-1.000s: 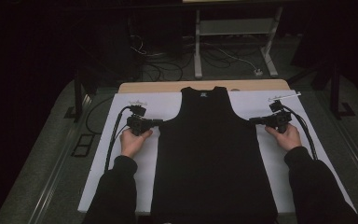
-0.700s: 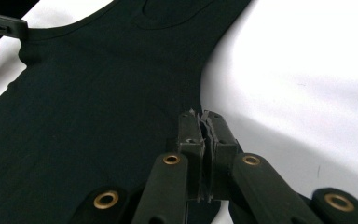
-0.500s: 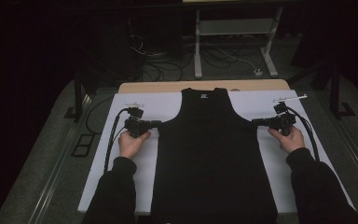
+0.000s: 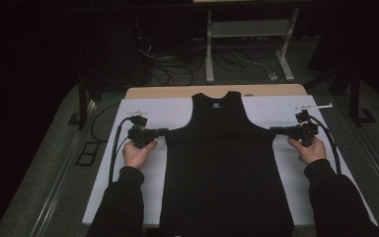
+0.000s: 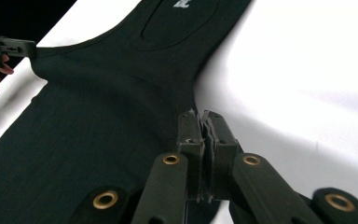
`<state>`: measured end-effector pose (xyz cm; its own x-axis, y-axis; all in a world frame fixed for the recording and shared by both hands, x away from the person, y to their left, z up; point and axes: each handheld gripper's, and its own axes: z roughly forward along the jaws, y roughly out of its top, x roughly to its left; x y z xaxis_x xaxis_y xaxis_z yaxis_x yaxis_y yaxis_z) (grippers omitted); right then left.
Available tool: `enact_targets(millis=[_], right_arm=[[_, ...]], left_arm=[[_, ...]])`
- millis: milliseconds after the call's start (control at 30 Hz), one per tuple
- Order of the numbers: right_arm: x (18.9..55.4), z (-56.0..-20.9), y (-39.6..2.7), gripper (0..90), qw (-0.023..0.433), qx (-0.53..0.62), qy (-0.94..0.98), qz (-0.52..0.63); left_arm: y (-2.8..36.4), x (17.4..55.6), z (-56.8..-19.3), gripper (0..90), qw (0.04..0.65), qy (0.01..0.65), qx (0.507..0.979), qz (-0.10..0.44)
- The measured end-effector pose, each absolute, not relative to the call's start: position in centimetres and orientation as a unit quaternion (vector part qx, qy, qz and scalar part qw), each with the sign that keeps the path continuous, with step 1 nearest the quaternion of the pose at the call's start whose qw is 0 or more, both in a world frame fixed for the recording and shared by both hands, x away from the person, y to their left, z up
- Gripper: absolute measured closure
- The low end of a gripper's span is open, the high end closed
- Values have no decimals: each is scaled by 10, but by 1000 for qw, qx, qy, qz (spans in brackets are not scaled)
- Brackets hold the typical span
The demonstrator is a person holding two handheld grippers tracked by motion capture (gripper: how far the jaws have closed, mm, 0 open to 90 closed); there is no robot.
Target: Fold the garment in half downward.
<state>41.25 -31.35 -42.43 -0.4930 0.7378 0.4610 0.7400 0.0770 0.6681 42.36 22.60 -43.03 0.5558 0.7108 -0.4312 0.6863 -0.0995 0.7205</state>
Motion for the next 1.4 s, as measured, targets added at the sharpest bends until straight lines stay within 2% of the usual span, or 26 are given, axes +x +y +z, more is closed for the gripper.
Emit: enact_targets(millis=[1400], right_arm=[[358, -427, -317, 849, 32, -501, -751, -430]], left_arm=[[227, 375, -428, 867, 459, 470, 753, -24]])
